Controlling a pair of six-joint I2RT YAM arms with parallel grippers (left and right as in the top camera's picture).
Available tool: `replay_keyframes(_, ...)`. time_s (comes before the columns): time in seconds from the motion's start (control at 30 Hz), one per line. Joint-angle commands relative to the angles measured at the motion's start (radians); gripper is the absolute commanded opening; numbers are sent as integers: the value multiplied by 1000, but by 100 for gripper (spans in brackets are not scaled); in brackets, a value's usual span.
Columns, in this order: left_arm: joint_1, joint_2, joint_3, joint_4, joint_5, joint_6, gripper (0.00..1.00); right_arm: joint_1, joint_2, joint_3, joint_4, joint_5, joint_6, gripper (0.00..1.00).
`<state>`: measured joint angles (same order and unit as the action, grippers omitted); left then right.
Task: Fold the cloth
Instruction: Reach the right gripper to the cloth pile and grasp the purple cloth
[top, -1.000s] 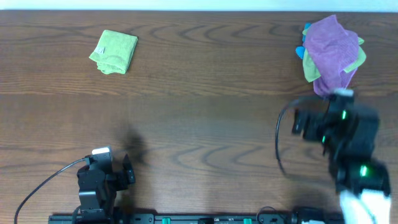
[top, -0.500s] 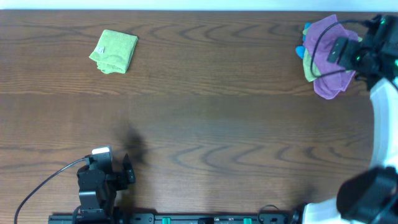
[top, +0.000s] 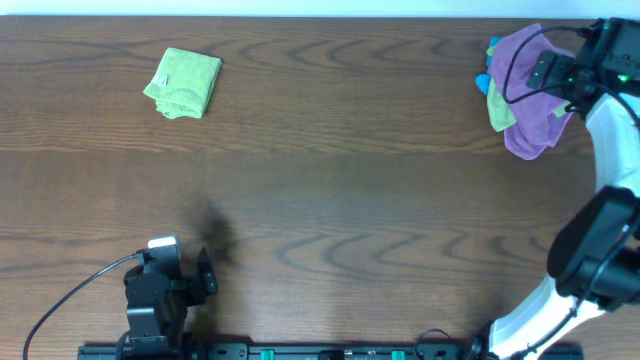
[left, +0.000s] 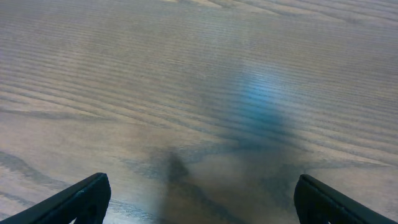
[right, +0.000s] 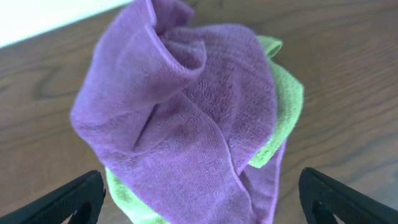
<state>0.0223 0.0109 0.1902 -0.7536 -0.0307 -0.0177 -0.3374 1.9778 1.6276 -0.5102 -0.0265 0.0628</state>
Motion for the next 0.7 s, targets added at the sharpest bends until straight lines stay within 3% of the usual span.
replay_keyframes(0.0, -5, -6, -22, -16, -10, 19, 95, -4, 51, 19, 27, 0, -13, 99)
replay_keyframes(0.27, -5, -6, -22, -16, -10, 18, 95, -5, 152, 19, 178, -27, -12, 98)
replay_keyframes(0.47, -5, -6, -22, -16, -10, 18, 95, -4, 194, 19, 220, -68, -5, 82)
replay_keyframes(0.6, -5, -6, -22, -16, -10, 18, 95, -5, 210, 19, 227, -89, -3, 80)
replay_keyframes(0.63, -5, -6, -22, -16, -10, 18, 95, -5, 212, 19, 227, -93, -4, 76)
replay_keyframes(0.67, -5, -6, -22, -16, -10, 18, 95, -5, 214, 19, 226, -99, -3, 64)
